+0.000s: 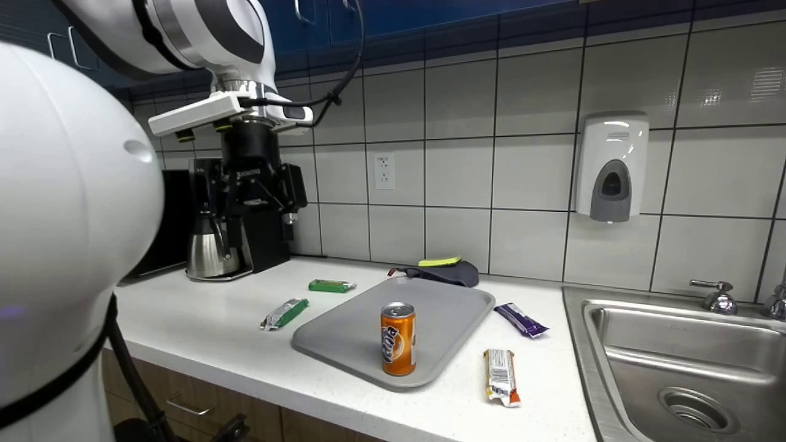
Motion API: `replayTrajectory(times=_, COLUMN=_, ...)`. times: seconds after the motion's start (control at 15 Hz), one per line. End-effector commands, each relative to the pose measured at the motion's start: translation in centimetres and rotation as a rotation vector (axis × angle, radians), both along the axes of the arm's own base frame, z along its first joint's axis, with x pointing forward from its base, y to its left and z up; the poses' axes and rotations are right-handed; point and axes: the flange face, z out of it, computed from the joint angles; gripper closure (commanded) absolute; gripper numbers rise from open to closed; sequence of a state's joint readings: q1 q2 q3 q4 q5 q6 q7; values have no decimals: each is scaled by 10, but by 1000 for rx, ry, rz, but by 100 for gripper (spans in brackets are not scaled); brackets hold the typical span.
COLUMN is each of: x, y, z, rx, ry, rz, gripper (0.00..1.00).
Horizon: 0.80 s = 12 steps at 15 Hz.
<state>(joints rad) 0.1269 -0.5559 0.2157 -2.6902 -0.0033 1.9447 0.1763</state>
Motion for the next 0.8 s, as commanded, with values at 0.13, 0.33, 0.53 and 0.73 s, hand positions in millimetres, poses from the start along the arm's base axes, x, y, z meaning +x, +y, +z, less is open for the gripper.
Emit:
replayTrajectory(times=0.13, x=9, y=29, z=-28, rx=3, ry=19, rz=22, gripper=0)
replayTrajectory(times=0.33, x=15, y=43, z=-45, rx=19, ry=23, rz=36, gripper=0)
replayTrajectory(times=0.53, x=21, y=58, z=-60, rx=33, ry=30, rz=53, gripper=0)
replayTrajectory(times=0.73, x=29, y=72, z=-75, rx=39, ry=32, rz=42, gripper=0)
